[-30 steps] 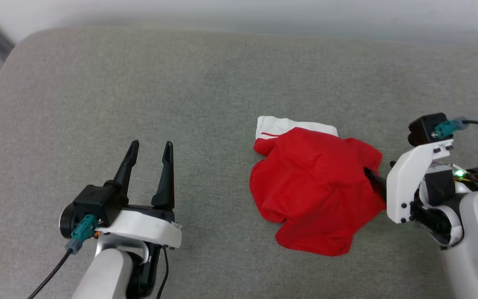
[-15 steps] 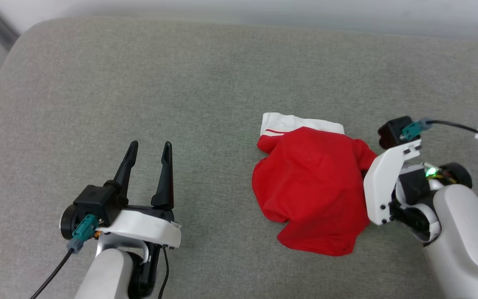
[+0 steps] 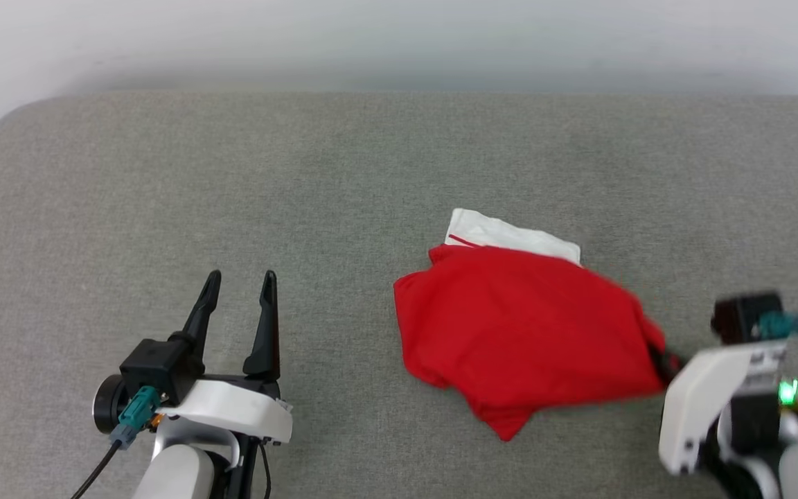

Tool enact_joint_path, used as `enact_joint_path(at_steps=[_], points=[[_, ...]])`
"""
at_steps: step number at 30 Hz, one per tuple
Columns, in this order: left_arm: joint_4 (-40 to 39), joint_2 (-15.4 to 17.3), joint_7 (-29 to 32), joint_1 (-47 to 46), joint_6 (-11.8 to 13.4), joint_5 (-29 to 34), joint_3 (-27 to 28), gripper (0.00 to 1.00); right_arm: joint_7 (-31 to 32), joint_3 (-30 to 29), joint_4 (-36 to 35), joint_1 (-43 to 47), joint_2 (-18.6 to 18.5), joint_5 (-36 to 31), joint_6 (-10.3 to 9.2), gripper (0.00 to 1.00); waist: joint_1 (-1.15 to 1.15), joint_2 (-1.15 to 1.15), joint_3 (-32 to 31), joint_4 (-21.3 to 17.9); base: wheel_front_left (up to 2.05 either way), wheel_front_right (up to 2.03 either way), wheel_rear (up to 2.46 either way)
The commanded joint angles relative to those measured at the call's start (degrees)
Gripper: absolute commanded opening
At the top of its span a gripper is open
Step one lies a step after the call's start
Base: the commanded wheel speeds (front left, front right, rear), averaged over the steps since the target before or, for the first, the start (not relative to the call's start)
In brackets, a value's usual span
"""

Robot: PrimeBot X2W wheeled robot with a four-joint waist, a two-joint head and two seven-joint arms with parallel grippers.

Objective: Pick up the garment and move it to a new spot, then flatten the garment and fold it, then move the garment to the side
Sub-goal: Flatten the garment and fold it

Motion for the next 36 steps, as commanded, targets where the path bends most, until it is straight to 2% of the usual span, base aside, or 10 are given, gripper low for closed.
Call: enact_joint_path(at_steps=[1,4,8,9,10,16,23,26,30,36], points=[[0.14,0.26,-0.13,0.42,0.02,-0.20,0.05,1.00,0.48,-0.25,-0.15,1.68,0.67,0.64,-0.04,0.00,0.00,0.00,-0.50,-0.40,0.00,0.00,0.00],[0.36,0.33,0.00,1.07,0.11,-0.29,-0.12,1.00,2.33,-0.48,-0.16,9.31,2.62,1.83,-0.04,0.00,0.00,0.00,-1.11,-0.63,0.00,0.00,0.00],[0.68,0.52,0.22,1.36,0.26,-0.51,-0.28,1.00,2.40,0.80,3.34,15.43,3.83,4.31,-0.03,0.00,0.00,0.00,-1.79,-0.74,0.00,0.00,0.00],[0.78,0.60,0.44,1.41,0.39,-0.52,-0.31,1.00,1.56,1.33,4.10,16.04,3.93,4.83,-0.04,0.26,0.00,0.00,-1.92,-0.81,0.00,0.00,0.00],[0.82,0.67,0.51,1.50,0.44,-0.53,-0.32,1.00,0.27,1.50,4.67,16.31,4.06,5.50,-0.03,1.00,0.00,0.00,-2.03,-0.92,0.00,0.00,0.00],[0.85,1.19,0.76,2.59,0.91,-0.91,-0.20,1.00,-10.89,2.36,3.64,13.92,3.99,8.28,-0.03,1.00,0.00,0.00,-3.19,-1.85,0.00,0.00,0.00],[0.30,1.45,1.15,3.46,1.32,-0.97,-0.49,1.00,-21.16,-0.07,-1.37,11.57,4.05,6.97,-0.03,1.00,0.00,0.00,-4.26,-2.04,0.00,0.00,0.00],[-0.12,1.40,1.21,3.14,1.51,-1.05,-0.68,1.00,-21.20,-1.20,-1.72,8.64,3.46,5.43,-0.04,1.00,0.00,0.00,-3.98,-1.84,0.00,0.00,0.00],[-0.91,1.62,1.15,1.84,1.26,-0.85,-0.96,1.00,-18.75,-1.70,2.04,2.31,0.34,6.04,-0.03,1.00,0.00,0.00,-2.14,-0.87,0.00,0.00,0.00],[-1.99,1.18,0.85,-0.86,0.65,-0.13,-2.12,1.00,-9.88,1.34,10.88,-8.46,-6.39,9.69,-0.03,1.00,0.00,0.00,1.74,2.50,0.00,0.00,0.00]])
